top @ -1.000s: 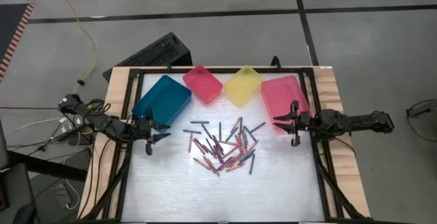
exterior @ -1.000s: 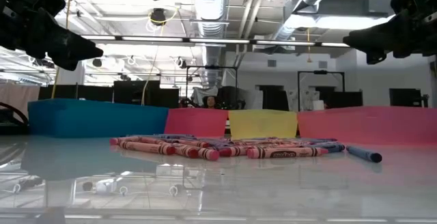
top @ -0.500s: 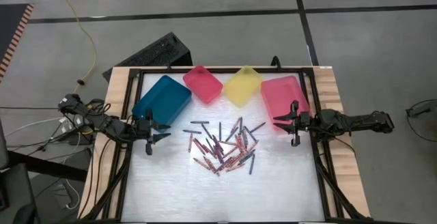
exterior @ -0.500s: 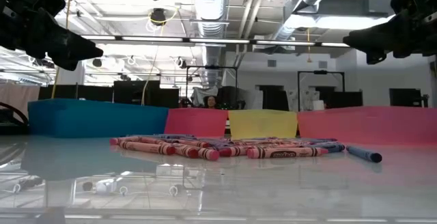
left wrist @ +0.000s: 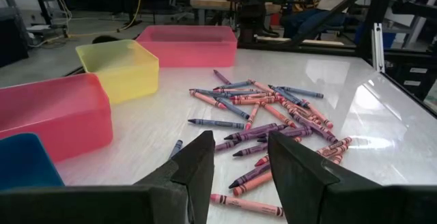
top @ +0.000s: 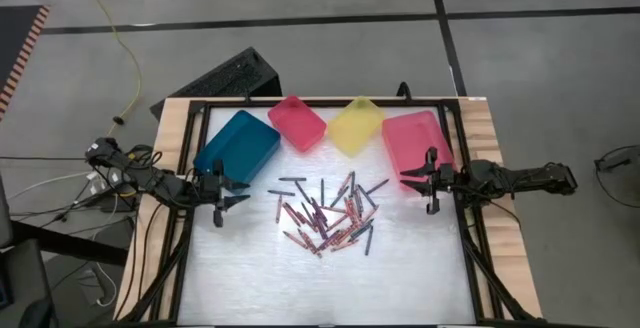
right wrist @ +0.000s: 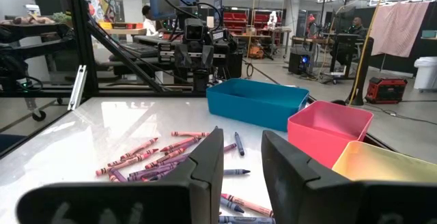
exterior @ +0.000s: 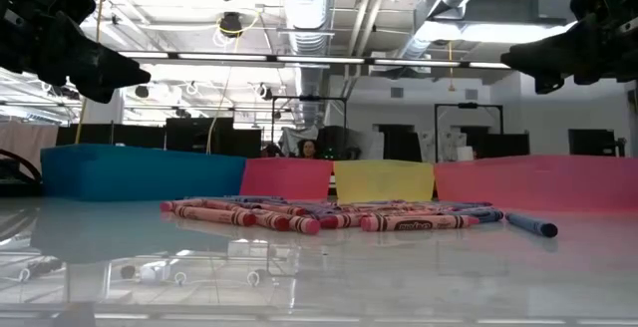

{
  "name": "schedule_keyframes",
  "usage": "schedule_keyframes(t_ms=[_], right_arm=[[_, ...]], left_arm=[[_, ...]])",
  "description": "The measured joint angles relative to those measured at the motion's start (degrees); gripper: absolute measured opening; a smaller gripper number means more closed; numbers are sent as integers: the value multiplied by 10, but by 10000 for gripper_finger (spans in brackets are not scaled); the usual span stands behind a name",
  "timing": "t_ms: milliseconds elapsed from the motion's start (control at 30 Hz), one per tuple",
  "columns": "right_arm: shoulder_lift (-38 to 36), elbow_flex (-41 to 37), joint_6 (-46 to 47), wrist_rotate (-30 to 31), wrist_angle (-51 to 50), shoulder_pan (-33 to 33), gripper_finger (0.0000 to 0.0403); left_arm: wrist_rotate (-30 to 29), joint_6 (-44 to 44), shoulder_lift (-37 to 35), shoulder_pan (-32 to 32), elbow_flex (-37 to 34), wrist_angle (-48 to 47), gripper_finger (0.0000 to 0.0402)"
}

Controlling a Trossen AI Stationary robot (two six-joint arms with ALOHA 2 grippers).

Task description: Sort crayons

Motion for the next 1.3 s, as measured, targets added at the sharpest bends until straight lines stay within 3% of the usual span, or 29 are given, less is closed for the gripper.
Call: schedule_keyframes(t_ms=[1100, 1300], right_arm=[[0, 0, 1, 0, 5, 1, 107], [0, 0, 111, 0, 10, 1, 107]], left_arm=[[0, 47, 0, 0, 0, 0, 128], [0, -11, 0, 0, 0, 0, 128]])
